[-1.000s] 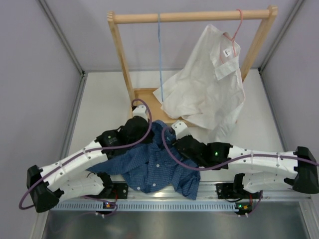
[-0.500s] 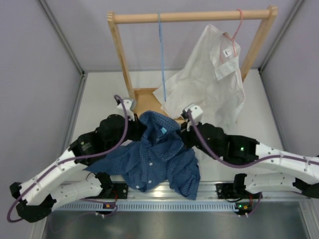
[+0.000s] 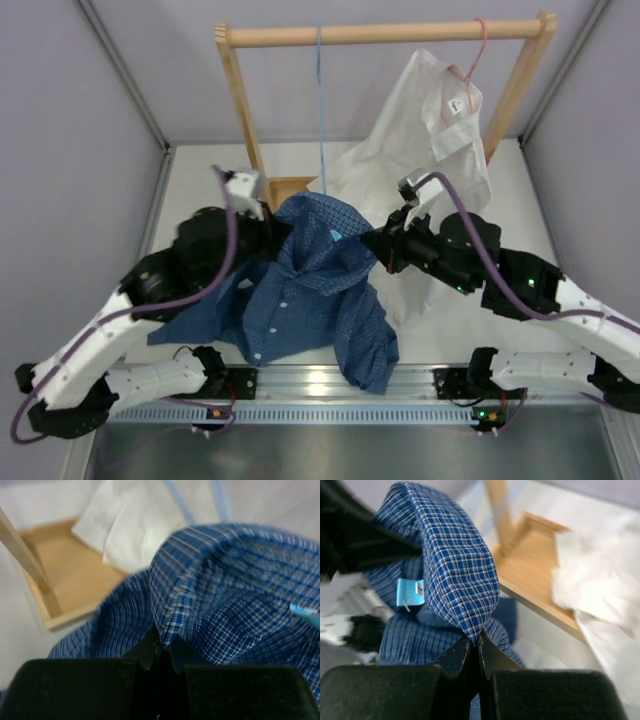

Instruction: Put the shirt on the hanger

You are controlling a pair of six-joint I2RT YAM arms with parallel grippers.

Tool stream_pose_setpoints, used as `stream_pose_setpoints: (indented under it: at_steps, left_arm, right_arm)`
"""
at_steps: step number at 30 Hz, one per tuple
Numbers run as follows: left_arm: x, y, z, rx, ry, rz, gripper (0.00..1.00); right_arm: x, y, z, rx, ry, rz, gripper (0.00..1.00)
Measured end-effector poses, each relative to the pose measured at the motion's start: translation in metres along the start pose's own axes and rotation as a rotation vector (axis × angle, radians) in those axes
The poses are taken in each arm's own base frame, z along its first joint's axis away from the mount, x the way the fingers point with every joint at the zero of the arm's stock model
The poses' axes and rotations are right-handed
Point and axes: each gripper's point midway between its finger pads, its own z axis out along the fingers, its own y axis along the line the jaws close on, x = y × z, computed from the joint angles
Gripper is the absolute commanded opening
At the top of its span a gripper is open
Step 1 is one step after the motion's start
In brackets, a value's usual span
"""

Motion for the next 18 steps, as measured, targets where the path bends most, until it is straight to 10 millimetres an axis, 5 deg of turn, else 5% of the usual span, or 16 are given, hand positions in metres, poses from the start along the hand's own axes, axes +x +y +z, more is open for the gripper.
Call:
stream_pose_setpoints:
  at_steps: [4,8,10,14,16,17,18]
  left_arm:
    - [0.109,0.022,0.065,-0.131,0.3,0.079,0.0]
    - [0.202,0.048,0.085,-0.216,0.553,0.142,0.0]
    - [0.22,0.049,0.085,-0.2,0.6,0.138,0.0]
    - [0.218,0.033,0.092,-0.122,0.568,0.098,0.0]
    - [0.214,0.026,0.095,-0.087,0.542,0.079,0.0]
    - [0.213,0.023,0.095,-0.07,0.533,0.071,0.0]
    - [0.213,0.021,0.093,-0.055,0.528,0.063,0.0]
  right_arm:
    - [0.079,-0.094,0.034,0.268,0.182,0.032,0.0]
    - [0.188,-0.153,0.031,0.425,0.458,0.065,0.0]
    - [0.218,-0.159,0.021,0.438,0.538,0.075,0.0]
    - [0.222,-0.155,0.018,0.41,0.542,0.081,0.06]
    - [0.214,-0.147,0.018,0.359,0.511,0.083,0.33]
    - [0.209,-0.141,0.019,0.317,0.489,0.079,0.55]
    - [0.204,-0.133,0.019,0.266,0.467,0.076,0.6]
